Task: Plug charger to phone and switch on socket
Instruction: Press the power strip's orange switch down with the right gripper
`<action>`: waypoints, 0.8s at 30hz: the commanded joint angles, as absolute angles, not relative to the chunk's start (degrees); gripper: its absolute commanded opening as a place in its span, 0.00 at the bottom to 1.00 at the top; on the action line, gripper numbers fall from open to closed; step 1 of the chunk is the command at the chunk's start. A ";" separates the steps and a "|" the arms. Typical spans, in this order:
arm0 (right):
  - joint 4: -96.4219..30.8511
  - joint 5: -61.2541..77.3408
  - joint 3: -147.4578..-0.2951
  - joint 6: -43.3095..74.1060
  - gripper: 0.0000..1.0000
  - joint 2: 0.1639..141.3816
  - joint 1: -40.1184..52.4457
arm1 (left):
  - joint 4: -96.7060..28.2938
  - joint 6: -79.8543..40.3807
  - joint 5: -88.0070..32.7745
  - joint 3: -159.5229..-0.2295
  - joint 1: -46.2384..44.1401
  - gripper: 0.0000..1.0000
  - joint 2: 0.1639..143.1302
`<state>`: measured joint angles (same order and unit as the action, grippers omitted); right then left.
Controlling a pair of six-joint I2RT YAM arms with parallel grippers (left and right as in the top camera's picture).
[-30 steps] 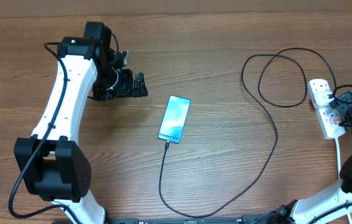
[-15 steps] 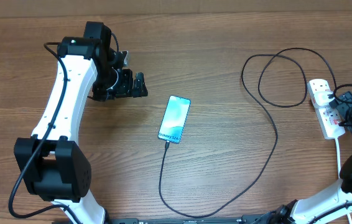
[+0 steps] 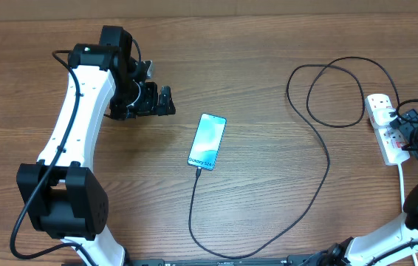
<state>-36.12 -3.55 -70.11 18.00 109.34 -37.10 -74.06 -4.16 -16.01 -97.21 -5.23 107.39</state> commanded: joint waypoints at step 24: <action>-41.71 -9.56 -67.90 23.00 1.00 110.32 -36.53 | -74.06 -4.51 -15.92 -97.25 -5.17 1.00 106.76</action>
